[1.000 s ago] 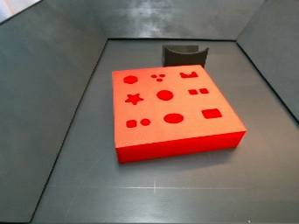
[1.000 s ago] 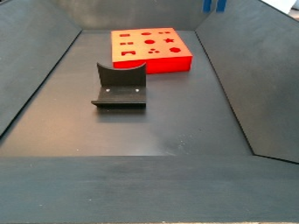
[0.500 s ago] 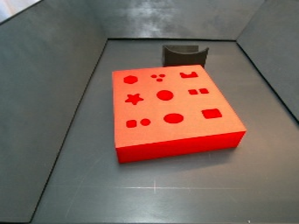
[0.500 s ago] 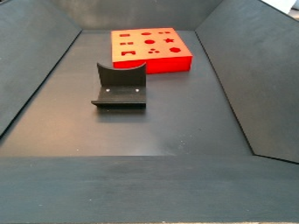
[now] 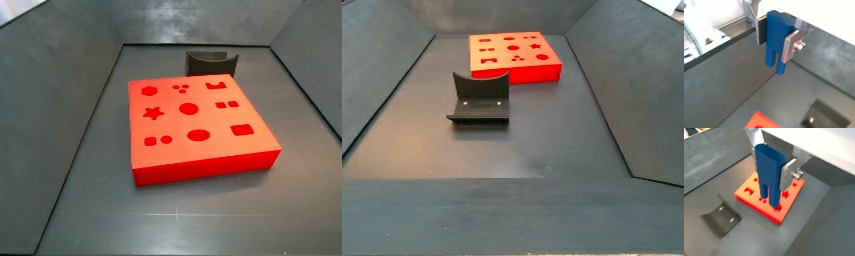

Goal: Pick up the square-circle object. Move up. Rotate the square-circle object. Place the square-circle object on the fixture. Regrasp the square-circle object. Move to above the board. Insert the square-circle object.
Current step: Move to above the board.

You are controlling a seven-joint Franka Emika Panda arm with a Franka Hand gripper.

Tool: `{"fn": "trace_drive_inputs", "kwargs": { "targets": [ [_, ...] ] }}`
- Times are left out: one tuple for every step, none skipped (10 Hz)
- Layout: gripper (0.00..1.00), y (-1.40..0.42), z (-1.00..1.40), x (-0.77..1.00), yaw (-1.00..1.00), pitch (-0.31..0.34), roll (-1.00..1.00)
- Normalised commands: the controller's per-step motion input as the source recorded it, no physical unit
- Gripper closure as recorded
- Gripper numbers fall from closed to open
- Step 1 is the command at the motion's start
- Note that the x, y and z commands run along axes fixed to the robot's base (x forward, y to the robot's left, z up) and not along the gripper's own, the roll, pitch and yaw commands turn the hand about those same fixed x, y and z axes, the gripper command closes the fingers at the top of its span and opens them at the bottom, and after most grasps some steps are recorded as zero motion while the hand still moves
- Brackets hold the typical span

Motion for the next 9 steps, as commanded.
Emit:
{"fn": "trace_drive_inputs", "kwargs": {
  "targets": [
    [1.0, -1.0, -0.03, 0.33, 0.04, 0.094, -0.02],
    [1.0, -1.0, -0.03, 0.33, 0.02, 0.085, 0.0],
    [1.0, -1.0, -0.03, 0.35, 0.01, 0.083, 0.0],
    [1.0, -1.0, -0.03, 0.36, 0.01, 0.08, 0.0],
    [1.0, -1.0, -0.02, 0.38, 0.01, 0.082, 0.0],
    [1.0, -1.0, -0.02, 0.4, 0.01, 0.083, 0.0],
    [1.0, -0.73, -0.01, 0.31, 0.01, 0.087, 0.01],
    [1.0, -0.44, 0.0, 0.22, 0.01, 0.092, 0.02],
    [1.0, -0.21, 0.02, 0.13, 0.01, 0.079, 0.03]
  ]
}}
